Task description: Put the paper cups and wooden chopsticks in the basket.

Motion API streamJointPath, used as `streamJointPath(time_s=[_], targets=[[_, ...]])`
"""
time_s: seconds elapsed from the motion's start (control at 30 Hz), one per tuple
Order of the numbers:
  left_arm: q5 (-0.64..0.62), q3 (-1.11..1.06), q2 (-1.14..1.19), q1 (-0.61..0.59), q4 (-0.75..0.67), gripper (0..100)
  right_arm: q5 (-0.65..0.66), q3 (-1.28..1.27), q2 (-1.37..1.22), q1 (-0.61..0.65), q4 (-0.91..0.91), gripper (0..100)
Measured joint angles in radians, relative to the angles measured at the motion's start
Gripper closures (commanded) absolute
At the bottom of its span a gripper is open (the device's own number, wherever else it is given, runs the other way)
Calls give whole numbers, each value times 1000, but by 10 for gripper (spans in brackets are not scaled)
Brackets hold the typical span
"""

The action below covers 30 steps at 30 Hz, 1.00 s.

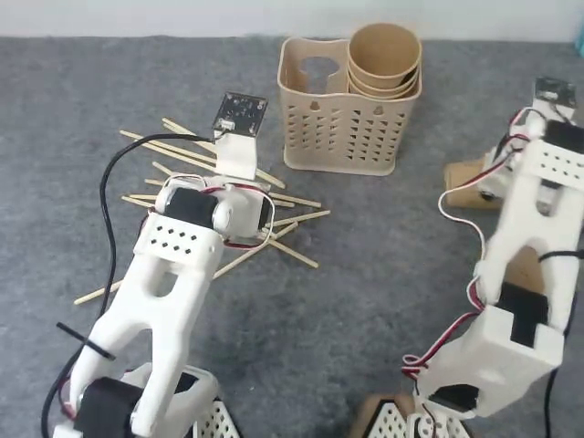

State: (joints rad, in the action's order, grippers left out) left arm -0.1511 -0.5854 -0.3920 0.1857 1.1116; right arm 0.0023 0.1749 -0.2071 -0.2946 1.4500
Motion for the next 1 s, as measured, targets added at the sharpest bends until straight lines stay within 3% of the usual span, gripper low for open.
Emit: streamJointPath(time_s=[0.07,0.2,0.77,1.0], targets=[[0,-18,0,0,-25,985,-23,2,-14,17,0,996],[0,-48,0,0,-61,985,-15,2,-23,15,0,974],[0,-48,0,0,-68,985,255,0,-95,-176,3,982],[0,-48,0,0,-68,985,376,0,-75,-252,91,982]])
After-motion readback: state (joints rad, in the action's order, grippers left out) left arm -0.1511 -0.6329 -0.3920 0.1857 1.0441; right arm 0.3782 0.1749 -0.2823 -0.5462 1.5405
